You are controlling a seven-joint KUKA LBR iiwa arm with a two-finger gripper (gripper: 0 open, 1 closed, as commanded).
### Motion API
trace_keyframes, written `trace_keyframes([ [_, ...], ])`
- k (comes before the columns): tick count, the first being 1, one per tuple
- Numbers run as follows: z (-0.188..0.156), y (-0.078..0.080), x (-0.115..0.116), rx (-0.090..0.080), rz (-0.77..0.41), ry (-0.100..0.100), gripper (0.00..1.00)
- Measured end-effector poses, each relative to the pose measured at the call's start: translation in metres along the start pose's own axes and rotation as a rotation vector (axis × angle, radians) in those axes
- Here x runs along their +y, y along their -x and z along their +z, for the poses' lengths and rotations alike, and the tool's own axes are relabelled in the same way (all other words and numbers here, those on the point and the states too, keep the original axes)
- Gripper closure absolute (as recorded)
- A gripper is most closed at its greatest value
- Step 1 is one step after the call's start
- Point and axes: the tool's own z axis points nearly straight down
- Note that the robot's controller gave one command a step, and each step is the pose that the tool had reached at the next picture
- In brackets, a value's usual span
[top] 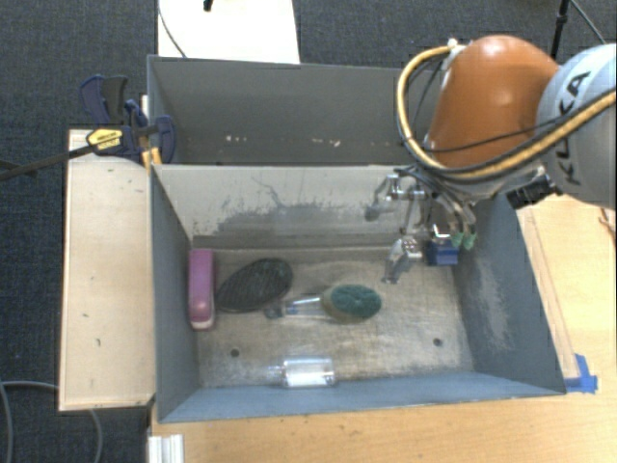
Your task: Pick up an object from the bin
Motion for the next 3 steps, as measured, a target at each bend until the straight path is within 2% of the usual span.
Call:
trace_keyframes([
  [1, 0.142, -0.03, 0.027, 0.0, -0.237, 0.0, 0.0],
  [2, 0.02, 0.01, 0.043, -0.016, -0.454, -0.002, 0.0],
  [3, 0.16, -0.018, -0.002, -0.003, -0.78, -0.001, 0.0],
])
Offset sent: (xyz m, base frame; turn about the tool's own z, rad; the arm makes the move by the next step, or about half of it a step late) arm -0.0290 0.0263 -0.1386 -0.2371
